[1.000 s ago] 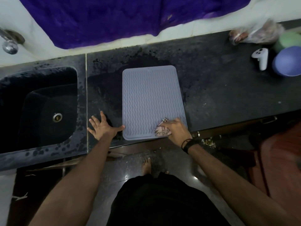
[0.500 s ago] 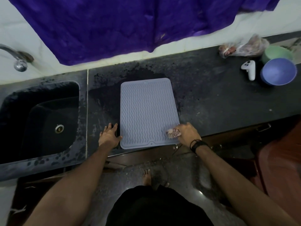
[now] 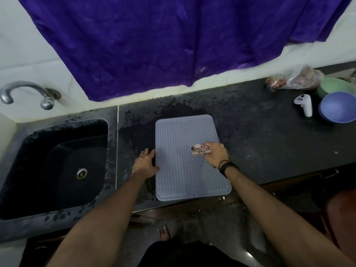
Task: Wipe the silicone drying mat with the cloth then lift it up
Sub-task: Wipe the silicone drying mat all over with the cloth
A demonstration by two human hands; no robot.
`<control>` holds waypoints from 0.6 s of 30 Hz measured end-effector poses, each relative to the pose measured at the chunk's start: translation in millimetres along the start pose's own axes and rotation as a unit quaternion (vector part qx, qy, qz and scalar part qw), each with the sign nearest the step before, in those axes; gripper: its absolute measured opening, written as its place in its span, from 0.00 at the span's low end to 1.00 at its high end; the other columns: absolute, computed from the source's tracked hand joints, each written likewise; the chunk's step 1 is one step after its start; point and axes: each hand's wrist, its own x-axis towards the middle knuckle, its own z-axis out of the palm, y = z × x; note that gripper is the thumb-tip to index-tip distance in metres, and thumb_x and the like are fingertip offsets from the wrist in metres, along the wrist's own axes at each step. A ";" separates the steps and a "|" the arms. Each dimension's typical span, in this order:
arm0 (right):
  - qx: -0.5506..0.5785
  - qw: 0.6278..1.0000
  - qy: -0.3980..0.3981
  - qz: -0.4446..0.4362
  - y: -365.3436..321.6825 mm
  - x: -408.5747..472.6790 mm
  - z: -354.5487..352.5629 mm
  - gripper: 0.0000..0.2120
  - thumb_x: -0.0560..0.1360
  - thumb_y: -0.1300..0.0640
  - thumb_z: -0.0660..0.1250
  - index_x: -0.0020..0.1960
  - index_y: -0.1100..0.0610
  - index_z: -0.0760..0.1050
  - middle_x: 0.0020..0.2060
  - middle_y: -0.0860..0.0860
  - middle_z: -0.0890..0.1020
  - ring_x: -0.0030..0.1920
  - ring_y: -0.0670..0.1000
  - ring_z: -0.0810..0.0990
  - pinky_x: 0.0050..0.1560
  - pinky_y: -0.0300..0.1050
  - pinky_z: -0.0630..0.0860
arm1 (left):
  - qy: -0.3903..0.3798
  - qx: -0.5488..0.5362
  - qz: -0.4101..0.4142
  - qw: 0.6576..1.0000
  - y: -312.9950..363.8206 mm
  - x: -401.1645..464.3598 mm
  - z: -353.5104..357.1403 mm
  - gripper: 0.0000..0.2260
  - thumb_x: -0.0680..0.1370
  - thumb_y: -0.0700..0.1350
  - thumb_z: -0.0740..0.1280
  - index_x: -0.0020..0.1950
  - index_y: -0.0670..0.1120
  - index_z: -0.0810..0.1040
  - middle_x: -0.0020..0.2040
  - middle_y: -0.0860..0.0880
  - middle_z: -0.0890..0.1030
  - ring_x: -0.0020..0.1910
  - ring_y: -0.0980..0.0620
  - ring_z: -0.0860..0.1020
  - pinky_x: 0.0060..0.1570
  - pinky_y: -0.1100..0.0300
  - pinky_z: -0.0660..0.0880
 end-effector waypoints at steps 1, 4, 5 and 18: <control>-0.004 1.000 0.010 0.000 -4.7 7.1 3.0 0.10 0.72 0.66 0.63 0.47 0.58 0.81 0.41 0.54 0.84 0.39 0.55 0.81 0.39 0.44 0.79 | 0.004 -0.001 0.004 1.000 0.5 3.8 -4.2 0.39 0.79 0.53 0.70 0.84 0.51 0.50 0.84 0.45 0.48 0.82 0.45 0.49 0.80 0.48 0.53; -0.005 0.999 0.030 0.013 -28.7 25.3 14.7 0.14 0.73 0.66 0.63 0.55 0.58 0.81 0.50 0.56 0.84 0.50 0.57 0.82 0.50 0.44 0.79 | 0.028 0.002 0.008 1.000 -15.5 16.4 -20.5 0.39 0.80 0.54 0.69 0.84 0.51 0.50 0.84 0.46 0.49 0.82 0.45 0.50 0.80 0.48 0.53; -0.002 0.999 0.034 0.017 -36.8 29.9 18.5 0.14 0.73 0.65 0.63 0.56 0.58 0.81 0.50 0.56 0.84 0.50 0.56 0.82 0.51 0.44 0.79 | 0.032 -0.002 0.008 0.999 -23.3 21.5 -26.4 0.39 0.80 0.54 0.69 0.84 0.51 0.51 0.84 0.46 0.49 0.82 0.45 0.50 0.80 0.49 0.53; 0.012 0.999 0.017 0.025 -187.1 115.4 73.1 0.12 0.73 0.49 0.71 0.47 0.58 0.79 0.42 0.55 0.84 0.44 0.55 0.82 0.45 0.49 0.80 | 0.075 -0.038 -0.002 0.996 -133.9 68.3 -95.3 0.35 0.80 0.59 0.66 0.83 0.51 0.56 0.83 0.48 0.56 0.81 0.47 0.57 0.77 0.54 0.60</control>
